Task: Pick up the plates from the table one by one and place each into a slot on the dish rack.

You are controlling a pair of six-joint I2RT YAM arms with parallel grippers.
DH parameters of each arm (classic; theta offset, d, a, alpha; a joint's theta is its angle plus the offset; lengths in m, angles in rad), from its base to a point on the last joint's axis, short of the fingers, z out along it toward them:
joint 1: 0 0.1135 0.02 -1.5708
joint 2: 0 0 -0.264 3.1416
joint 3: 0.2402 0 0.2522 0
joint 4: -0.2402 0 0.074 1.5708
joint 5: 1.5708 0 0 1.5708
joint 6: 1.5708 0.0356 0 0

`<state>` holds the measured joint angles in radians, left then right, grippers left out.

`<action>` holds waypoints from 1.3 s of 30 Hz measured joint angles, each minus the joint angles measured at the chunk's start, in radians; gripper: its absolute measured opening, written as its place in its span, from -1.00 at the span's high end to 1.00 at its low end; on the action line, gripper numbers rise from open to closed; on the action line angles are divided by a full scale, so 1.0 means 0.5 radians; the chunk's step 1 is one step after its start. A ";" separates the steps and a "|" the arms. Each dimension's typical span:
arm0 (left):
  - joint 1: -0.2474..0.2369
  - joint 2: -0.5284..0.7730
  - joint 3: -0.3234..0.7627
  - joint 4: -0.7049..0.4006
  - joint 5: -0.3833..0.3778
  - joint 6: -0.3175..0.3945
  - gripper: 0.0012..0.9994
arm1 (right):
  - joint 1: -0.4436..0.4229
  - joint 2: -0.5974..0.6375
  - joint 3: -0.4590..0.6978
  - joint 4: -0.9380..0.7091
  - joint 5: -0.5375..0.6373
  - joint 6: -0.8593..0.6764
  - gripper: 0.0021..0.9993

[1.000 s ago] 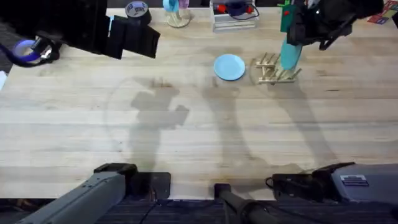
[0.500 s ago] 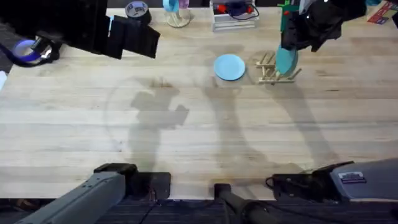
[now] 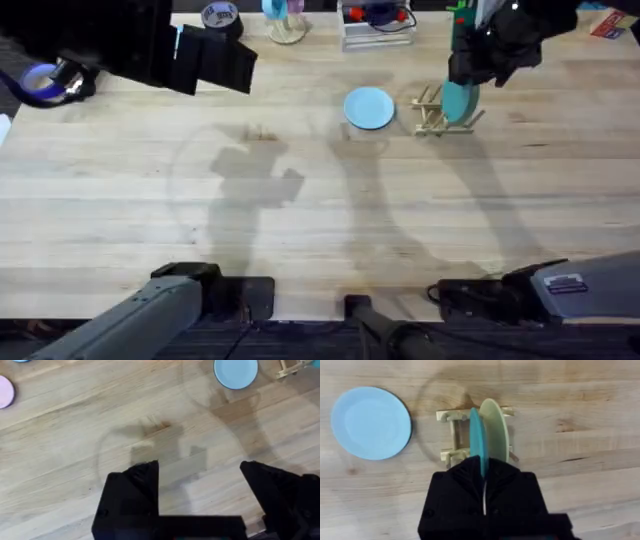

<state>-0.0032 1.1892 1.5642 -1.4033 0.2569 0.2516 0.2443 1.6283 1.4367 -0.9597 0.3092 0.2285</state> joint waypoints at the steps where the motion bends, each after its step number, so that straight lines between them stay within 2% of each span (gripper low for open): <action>1: 0.000 0.000 0.000 0.000 0.000 0.000 -0.99 | 0.000 0.000 -0.015 0.013 0.000 0.000 0.95; 11: 0.000 0.000 0.000 0.000 0.000 0.000 -0.99 | -0.014 0.000 -0.159 0.146 -0.097 0.000 0.95; 39: 0.000 0.000 0.000 0.000 0.000 0.000 -0.99 | -0.041 0.048 -0.168 0.168 -0.134 0.000 0.95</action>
<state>-0.0032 1.1892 1.5642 -1.4033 0.2569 0.2516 0.2237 1.6524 1.3525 -0.8757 0.2420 0.2287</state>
